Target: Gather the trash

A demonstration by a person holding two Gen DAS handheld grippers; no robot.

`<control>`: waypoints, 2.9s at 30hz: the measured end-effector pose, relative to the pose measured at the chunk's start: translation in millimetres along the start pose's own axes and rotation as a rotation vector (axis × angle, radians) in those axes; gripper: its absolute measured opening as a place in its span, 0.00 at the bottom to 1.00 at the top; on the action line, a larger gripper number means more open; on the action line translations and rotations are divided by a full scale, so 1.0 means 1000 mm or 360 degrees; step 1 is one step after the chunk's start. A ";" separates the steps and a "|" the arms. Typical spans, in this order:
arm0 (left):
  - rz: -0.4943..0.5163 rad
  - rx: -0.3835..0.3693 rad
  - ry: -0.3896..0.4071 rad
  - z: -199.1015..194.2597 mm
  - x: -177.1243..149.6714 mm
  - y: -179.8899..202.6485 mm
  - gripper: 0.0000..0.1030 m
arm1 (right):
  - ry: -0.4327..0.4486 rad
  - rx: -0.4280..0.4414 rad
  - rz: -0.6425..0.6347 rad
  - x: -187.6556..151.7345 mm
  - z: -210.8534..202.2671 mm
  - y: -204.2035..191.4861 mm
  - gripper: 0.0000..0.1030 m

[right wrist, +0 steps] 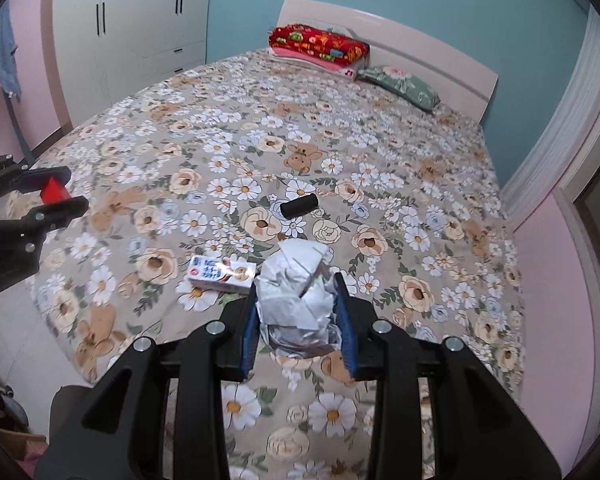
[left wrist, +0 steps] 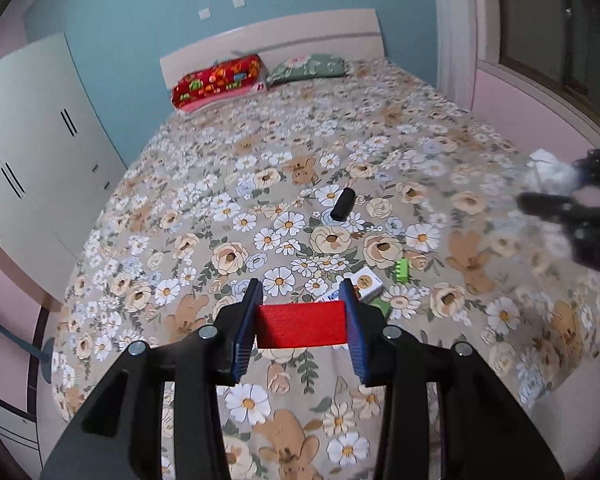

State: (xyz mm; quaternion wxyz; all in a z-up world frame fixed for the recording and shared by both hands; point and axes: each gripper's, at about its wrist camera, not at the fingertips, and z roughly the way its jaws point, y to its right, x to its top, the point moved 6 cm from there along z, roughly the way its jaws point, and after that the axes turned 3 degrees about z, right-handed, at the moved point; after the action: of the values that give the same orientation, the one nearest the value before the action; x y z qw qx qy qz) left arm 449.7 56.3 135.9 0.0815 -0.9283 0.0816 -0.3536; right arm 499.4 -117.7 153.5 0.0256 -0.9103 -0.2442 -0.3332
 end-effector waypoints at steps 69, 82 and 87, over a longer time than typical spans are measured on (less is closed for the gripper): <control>0.0299 -0.0399 -0.0802 0.086 -0.432 0.165 0.40 | -0.0691 0.0545 -0.0088 -0.446 0.086 -0.193 0.34; 0.0269 -0.0438 -0.0962 0.139 -0.477 0.179 0.40 | -0.0901 0.0590 -0.0039 -0.499 0.155 -0.217 0.34; 0.0264 -0.0445 -0.1017 0.158 -0.492 0.185 0.40 | -0.0945 0.0601 -0.0019 -0.509 0.176 -0.223 0.34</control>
State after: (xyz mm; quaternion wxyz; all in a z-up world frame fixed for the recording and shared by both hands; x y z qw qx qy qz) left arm 175.5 -6.6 -335.7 0.0034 -0.9844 0.1746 -0.0230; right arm 165.4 -102.6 -324.4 0.1196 -0.9453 -0.3035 -0.0029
